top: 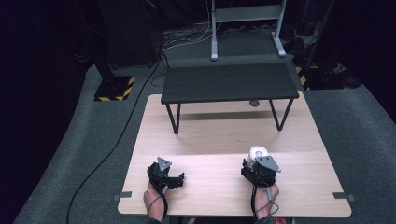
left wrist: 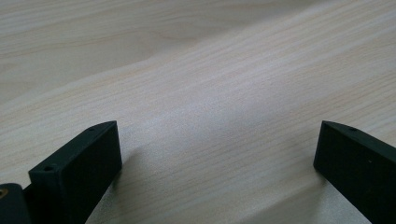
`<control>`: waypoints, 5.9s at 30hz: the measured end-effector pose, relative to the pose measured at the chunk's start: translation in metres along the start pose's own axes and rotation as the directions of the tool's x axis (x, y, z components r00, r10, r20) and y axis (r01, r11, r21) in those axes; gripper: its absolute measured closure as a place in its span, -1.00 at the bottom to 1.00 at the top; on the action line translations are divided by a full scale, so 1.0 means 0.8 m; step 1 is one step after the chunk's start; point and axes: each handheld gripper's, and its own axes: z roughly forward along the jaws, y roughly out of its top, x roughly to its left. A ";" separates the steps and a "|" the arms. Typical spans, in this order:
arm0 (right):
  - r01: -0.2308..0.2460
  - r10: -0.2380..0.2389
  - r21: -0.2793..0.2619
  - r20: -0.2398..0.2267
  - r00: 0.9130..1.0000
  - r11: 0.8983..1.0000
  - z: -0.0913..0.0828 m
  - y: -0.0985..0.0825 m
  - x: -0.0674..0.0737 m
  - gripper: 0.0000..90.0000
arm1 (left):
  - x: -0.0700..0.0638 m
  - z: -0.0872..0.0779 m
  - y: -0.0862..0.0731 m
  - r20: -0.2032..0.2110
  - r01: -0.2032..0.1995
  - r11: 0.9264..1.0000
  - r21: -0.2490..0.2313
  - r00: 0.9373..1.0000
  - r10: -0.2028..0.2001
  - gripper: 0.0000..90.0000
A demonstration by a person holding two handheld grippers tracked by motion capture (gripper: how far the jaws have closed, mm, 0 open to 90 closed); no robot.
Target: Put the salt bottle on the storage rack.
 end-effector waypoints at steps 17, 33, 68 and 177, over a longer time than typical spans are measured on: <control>0.007 -0.007 -0.019 0.022 1.000 1.000 -0.007 0.021 -0.021 -0.39 | 0.000 0.000 0.000 -0.001 -0.003 1.000 0.000 1.000 0.003 -0.99; 0.024 -0.024 -0.043 0.018 1.000 0.999 -0.010 0.053 -0.034 -0.39 | 0.000 0.000 0.000 -0.001 -0.003 1.000 0.000 1.000 0.003 -0.99; 0.080 -0.080 -0.067 -0.003 0.997 0.995 -0.007 0.143 -0.051 -0.39 | 0.001 0.000 0.000 0.002 0.000 1.000 0.001 1.000 0.000 -0.99; 0.176 -0.151 0.212 -0.130 0.980 0.961 -0.001 0.151 -0.117 -1.00 | 0.001 0.000 0.000 0.006 0.001 1.000 -0.001 1.000 -0.001 -0.99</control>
